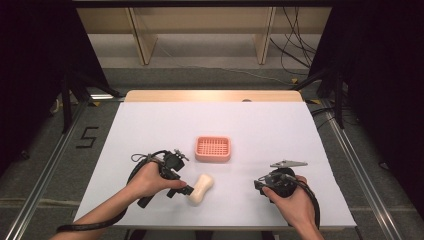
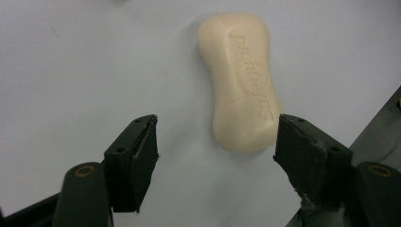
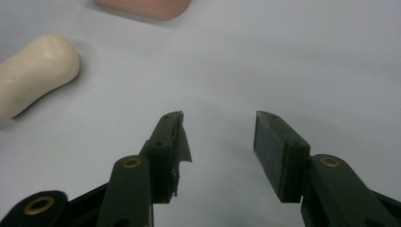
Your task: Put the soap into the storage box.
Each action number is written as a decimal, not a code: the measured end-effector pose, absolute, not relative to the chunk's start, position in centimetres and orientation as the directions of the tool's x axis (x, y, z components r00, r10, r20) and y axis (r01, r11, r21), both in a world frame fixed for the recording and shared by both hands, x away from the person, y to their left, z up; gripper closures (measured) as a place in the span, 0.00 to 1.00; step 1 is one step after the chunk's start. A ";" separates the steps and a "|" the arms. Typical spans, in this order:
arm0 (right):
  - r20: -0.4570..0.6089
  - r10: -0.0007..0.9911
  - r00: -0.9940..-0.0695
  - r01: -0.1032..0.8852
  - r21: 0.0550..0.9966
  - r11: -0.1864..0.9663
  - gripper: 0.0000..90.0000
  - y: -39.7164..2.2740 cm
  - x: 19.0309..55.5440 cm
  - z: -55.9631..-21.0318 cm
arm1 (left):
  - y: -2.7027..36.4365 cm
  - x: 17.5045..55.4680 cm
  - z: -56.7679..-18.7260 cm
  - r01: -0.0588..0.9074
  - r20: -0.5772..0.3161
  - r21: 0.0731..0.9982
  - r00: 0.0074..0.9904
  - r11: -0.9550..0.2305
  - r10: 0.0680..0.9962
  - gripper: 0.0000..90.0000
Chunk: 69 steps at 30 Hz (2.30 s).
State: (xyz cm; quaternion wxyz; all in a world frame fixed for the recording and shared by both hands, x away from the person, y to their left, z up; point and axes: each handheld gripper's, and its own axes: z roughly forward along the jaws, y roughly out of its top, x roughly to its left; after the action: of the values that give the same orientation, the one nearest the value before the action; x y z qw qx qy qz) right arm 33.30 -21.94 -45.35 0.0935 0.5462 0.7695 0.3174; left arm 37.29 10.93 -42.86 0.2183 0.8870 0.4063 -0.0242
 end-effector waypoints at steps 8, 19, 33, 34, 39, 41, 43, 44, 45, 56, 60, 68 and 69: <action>0.165 0.900 -0.403 0.764 0.602 0.232 0.59 -22.3 33.5 -45.6 | 8.9 38.2 -42.9 0.723 -0.214 0.316 0.686 -0.615 0.696 0.35; 0.194 0.898 -0.395 0.773 0.599 0.210 0.59 -22.3 33.4 -45.4 | 6.6 39.0 -43.7 0.743 -0.197 0.250 0.667 -0.621 0.718 0.36; 0.197 0.903 -0.383 0.784 0.586 0.205 0.58 -22.2 33.3 -45.5 | 5.1 39.5 -45.2 0.758 -0.176 0.167 0.652 -0.630 0.738 0.39; 0.193 0.902 -0.385 0.782 0.588 0.208 0.58 -22.2 33.3 -45.6 | 5.0 39.5 -45.3 0.759 -0.173 0.169 0.651 -0.629 0.739 0.39; 0.223 0.903 -0.366 0.801 0.570 0.184 0.58 -22.0 33.2 -45.5 | 4.8 39.8 -45.7 0.757 -0.172 0.144 0.653 -0.637 0.737 0.39; 0.211 0.904 -0.372 0.798 0.570 0.195 0.58 -22.1 33.2 -45.6 | 4.7 39.8 -46.0 0.755 -0.175 0.151 0.655 -0.638 0.735 0.40; 0.224 0.903 -0.367 0.802 0.568 0.185 0.58 -22.0 33.2 -45.5 | 4.7 39.9 -46.0 0.750 -0.172 0.141 0.661 -0.646 0.730 0.40; 0.220 0.904 -0.366 0.802 0.567 0.187 0.58 -22.0 33.2 -45.5 | 4.6 39.9 -46.0 0.748 -0.170 0.140 0.663 -0.648 0.729 0.40; 0.220 0.904 -0.366 0.802 0.567 0.187 0.58 -22.0 33.2 -45.5 | 4.6 39.9 -46.0 0.748 -0.170 0.140 0.663 -0.648 0.729 0.41; 0.246 0.910 -0.334 0.821 0.550 0.153 0.58 -21.7 33.1 -45.6 | 4.4 40.0 -45.9 0.694 -0.125 0.108 0.720 -0.712 0.683 0.54; 0.238 0.909 -0.342 0.815 0.556 0.161 0.58 -21.8 33.1 -45.6 | 4.5 39.9 -45.8 0.668 -0.131 0.116 0.744 -0.735 0.656 0.55; 0.207 0.904 -0.373 0.800 0.566 0.201 0.58 -22.1 33.2 -45.6 | 5.2 40.0 -45.7 0.547 -0.088 0.119 0.837 -0.828 0.540 0.55; 0.218 0.901 -0.374 0.801 0.565 0.196 0.58 -22.1 33.2 -45.6 | 5.3 39.9 -45.7 0.539 -0.088 0.116 0.842 -0.834 0.532 0.55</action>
State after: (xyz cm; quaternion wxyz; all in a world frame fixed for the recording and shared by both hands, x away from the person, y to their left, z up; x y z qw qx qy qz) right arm 33.19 -22.13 -45.62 0.0809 0.5536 0.7690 0.3094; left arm 39.93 5.27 -45.71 0.0684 0.9572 0.2799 -0.0260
